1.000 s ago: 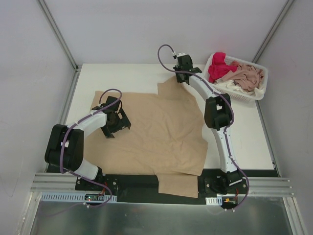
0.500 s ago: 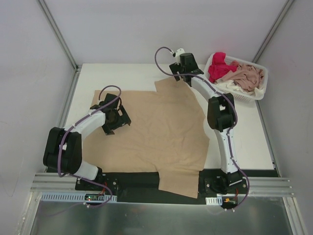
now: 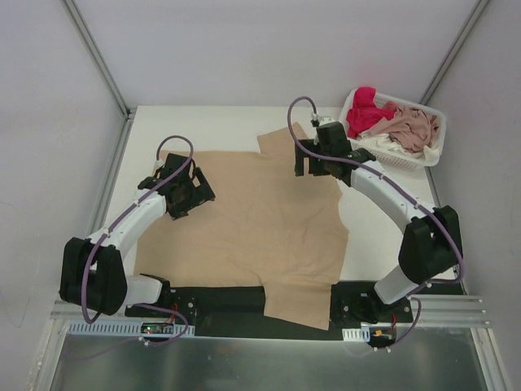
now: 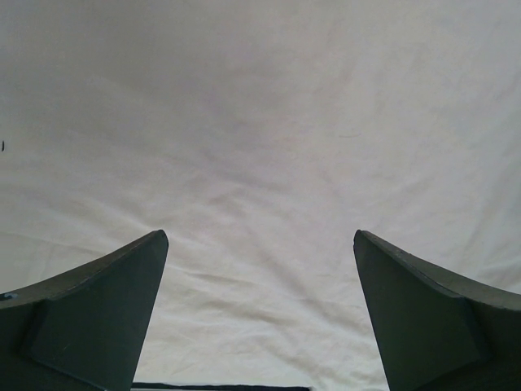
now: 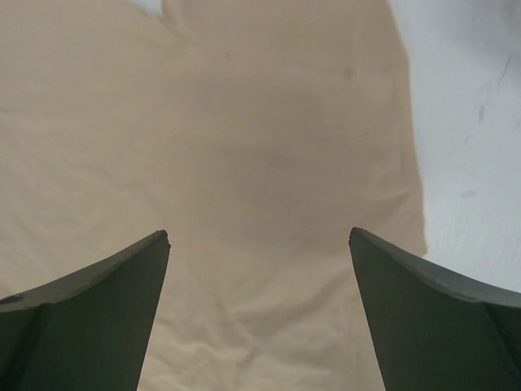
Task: Fold and stack the t-shirts
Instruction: Flatten out the tshirt, then grap the side of the flattened tshirt closest away from the robot with both arms
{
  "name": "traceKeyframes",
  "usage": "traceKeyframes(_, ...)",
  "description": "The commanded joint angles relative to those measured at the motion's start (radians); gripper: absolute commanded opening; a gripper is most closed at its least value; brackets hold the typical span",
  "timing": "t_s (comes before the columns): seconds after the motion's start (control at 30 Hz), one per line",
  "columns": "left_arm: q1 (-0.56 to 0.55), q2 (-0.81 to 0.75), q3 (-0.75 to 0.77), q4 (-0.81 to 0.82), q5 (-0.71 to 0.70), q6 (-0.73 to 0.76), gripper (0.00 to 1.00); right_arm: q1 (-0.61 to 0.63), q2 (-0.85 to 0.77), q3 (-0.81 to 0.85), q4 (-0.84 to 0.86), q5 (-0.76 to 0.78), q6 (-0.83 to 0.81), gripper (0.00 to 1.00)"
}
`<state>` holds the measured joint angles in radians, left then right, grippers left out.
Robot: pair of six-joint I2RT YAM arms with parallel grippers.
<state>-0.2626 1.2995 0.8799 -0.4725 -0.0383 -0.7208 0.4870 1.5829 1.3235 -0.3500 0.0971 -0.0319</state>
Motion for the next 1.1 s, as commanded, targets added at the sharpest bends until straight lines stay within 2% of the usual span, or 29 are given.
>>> traceKeyframes(0.0,-0.007,0.038,-0.012,-0.037,-0.034,-0.015,0.99,-0.005,0.055,-0.109,-0.075,-0.118,0.153,0.97)
traceKeyframes(0.2,-0.013,0.246,0.088,-0.034,-0.094,-0.035,0.99,-0.011,0.213,-0.05,-0.129,-0.07,0.164,0.97)
traceKeyframes(0.4,-0.013,0.446,0.217,-0.035,-0.072,-0.045,0.99,-0.06,0.348,0.054,-0.179,-0.063,0.173,0.97)
traceKeyframes(0.6,-0.012,0.582,0.344,-0.035,-0.069,-0.039,0.99,-0.103,0.508,0.187,-0.227,-0.088,0.162,0.97)
traceKeyframes(0.9,0.037,0.77,0.596,-0.075,-0.048,-0.008,0.99,-0.185,0.661,0.466,-0.288,-0.121,0.136,0.97)
traceKeyframes(1.07,0.046,0.797,0.711,-0.097,-0.054,0.018,0.99,-0.203,0.715,0.624,-0.311,-0.142,0.078,0.97)
